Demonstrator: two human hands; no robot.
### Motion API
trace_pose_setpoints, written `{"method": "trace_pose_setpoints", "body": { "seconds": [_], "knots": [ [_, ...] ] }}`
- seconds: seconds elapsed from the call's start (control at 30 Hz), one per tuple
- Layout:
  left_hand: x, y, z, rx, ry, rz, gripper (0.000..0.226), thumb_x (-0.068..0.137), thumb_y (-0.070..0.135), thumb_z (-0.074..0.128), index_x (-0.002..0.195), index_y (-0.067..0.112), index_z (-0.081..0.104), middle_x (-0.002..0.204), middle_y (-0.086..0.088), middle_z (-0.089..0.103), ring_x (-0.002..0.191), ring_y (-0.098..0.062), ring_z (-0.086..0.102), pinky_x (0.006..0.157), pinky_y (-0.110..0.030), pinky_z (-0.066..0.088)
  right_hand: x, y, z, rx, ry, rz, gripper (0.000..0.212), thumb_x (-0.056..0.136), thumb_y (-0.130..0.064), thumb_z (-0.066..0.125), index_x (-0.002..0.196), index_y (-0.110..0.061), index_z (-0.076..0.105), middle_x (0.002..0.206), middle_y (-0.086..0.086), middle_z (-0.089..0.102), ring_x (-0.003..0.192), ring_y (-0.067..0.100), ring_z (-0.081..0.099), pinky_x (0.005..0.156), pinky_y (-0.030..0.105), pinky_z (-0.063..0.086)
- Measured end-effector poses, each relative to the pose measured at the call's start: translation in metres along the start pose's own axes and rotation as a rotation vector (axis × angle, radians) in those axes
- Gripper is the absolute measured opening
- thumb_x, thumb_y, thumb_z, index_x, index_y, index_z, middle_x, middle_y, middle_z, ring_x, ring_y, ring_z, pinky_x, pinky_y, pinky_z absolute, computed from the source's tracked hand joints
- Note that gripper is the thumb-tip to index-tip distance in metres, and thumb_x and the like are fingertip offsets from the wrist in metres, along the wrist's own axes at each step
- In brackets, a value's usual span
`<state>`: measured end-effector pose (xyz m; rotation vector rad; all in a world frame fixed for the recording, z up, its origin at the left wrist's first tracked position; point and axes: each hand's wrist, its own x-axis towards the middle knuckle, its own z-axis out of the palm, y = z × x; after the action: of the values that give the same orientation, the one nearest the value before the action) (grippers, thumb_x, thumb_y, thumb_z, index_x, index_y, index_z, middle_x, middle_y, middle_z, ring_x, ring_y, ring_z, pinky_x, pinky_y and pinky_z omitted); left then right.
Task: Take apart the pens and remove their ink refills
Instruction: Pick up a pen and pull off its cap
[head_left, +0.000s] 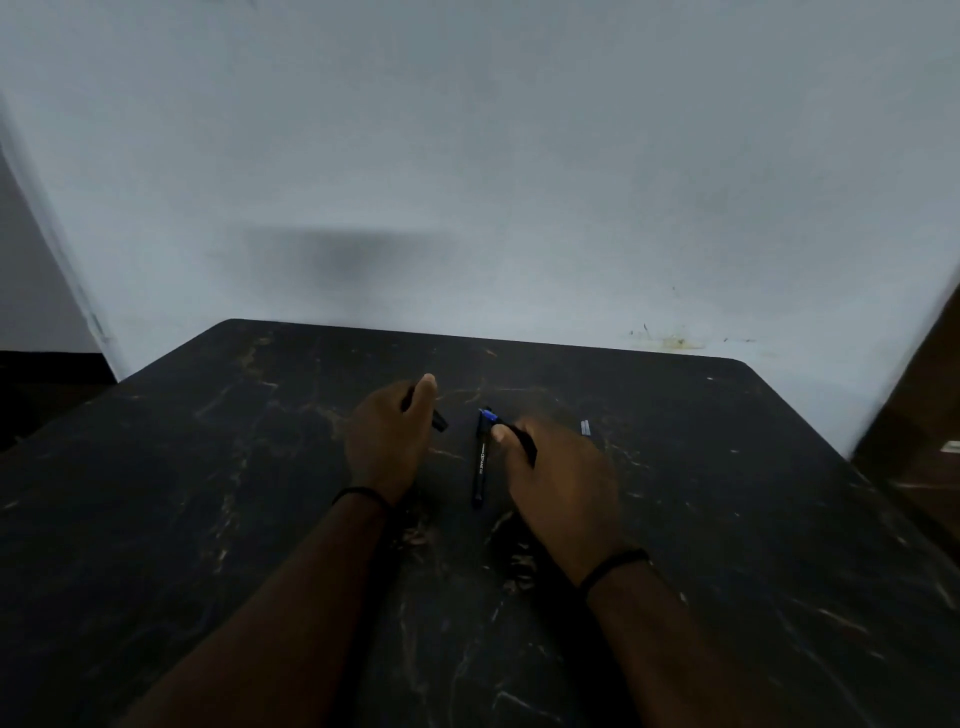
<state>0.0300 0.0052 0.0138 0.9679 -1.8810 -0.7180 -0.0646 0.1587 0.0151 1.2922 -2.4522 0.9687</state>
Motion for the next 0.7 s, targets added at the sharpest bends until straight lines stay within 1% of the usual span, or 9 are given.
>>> {"method": "trace_pose_setpoints", "body": {
  "seconds": [0.07,0.13,0.27,0.33,0.43,0.5,0.57,0.6,0.7],
  "knots": [
    [0.005,-0.007,-0.005,0.146,-0.016,0.002,0.052,0.099,0.045,0.046,0.061,0.011,0.059,0.058,-0.002,0.052,0.053,-0.015,0.049,0.058,-0.029,0.041,0.001,0.002,-0.002,-0.006,0.050,0.004,0.034,0.101,-0.049,0.041,0.077,-0.026,0.046,0.071,-0.008,0.045,0.070,0.018,0.054,0.061,0.031,0.030],
    [0.011,-0.013,-0.008,0.371,-0.053,0.013,0.052,0.098,0.048,0.044,0.066,0.013,0.066,0.078,-0.009,0.063,0.072,-0.023,0.060,0.073,-0.035,0.049,0.002,0.003,-0.003,0.009,0.067,-0.001,0.034,0.101,-0.048,0.042,0.075,-0.026,0.044,0.069,-0.008,0.043,0.071,0.020,0.055,0.062,0.030,0.028],
    [0.014,-0.020,-0.008,0.673,-0.191,-0.110,0.054,0.097,0.057,0.036,0.108,0.019,0.073,0.132,-0.021,0.054,0.122,-0.039,0.049,0.103,-0.046,0.037,0.003,0.006,-0.002,0.023,0.022,-0.015,0.036,0.101,-0.051,0.038,0.076,-0.027,0.048,0.065,-0.008,0.044,0.065,0.015,0.052,0.061,0.030,0.033],
    [0.014,-0.021,-0.006,0.716,-0.229,-0.136,0.055,0.096,0.058,0.036,0.120,0.020,0.066,0.138,-0.022,0.047,0.128,-0.041,0.042,0.106,-0.048,0.034,0.003,0.006,-0.002,0.027,0.009,-0.034,0.036,0.102,-0.051,0.037,0.076,-0.029,0.048,0.063,-0.008,0.042,0.063,0.012,0.048,0.061,0.029,0.032],
    [0.012,-0.021,-0.006,0.708,-0.129,-0.128,0.049,0.092,0.057,0.046,0.113,0.015,0.061,0.127,-0.019,0.052,0.121,-0.038,0.047,0.100,-0.048,0.037,0.002,0.004,-0.003,0.016,0.047,-0.057,0.036,0.102,-0.049,0.037,0.072,-0.029,0.041,0.061,-0.009,0.038,0.062,0.009,0.042,0.061,0.029,0.029],
    [0.010,-0.017,-0.007,0.506,0.053,-0.009,0.034,0.092,0.051,0.051,0.097,0.018,0.059,0.105,-0.009,0.057,0.103,-0.029,0.054,0.088,-0.043,0.042,0.001,0.004,-0.003,0.038,0.068,-0.061,0.040,0.102,-0.050,0.034,0.068,-0.029,0.038,0.061,-0.009,0.040,0.058,0.008,0.042,0.060,0.028,0.029],
    [0.006,-0.008,-0.005,0.102,0.134,0.113,0.019,0.096,0.040,0.053,0.085,0.025,0.057,0.087,0.000,0.058,0.084,-0.019,0.056,0.075,-0.035,0.045,0.001,0.003,0.000,0.135,0.078,-0.009,0.042,0.102,-0.049,0.032,0.065,-0.031,0.037,0.060,-0.007,0.044,0.056,0.007,0.044,0.060,0.027,0.029],
    [0.003,0.000,-0.003,-0.120,0.101,0.118,0.015,0.098,0.034,0.054,0.085,0.028,0.059,0.083,0.000,0.060,0.077,-0.015,0.056,0.068,-0.031,0.047,0.003,0.002,0.001,0.213,0.071,0.036,0.039,0.103,-0.046,0.033,0.068,-0.032,0.044,0.063,-0.007,0.048,0.058,0.005,0.047,0.062,0.024,0.031],
    [-0.008,0.020,0.004,-0.624,-0.125,-0.071,0.014,0.097,0.029,0.057,0.105,0.024,0.068,0.093,0.000,0.075,0.053,-0.007,0.051,0.045,-0.016,0.040,0.007,-0.001,0.003,0.389,0.046,0.138,0.022,0.105,-0.030,0.039,0.105,-0.030,0.060,0.081,-0.012,0.058,0.076,0.002,0.057,0.066,0.006,0.033]
  ]
}}
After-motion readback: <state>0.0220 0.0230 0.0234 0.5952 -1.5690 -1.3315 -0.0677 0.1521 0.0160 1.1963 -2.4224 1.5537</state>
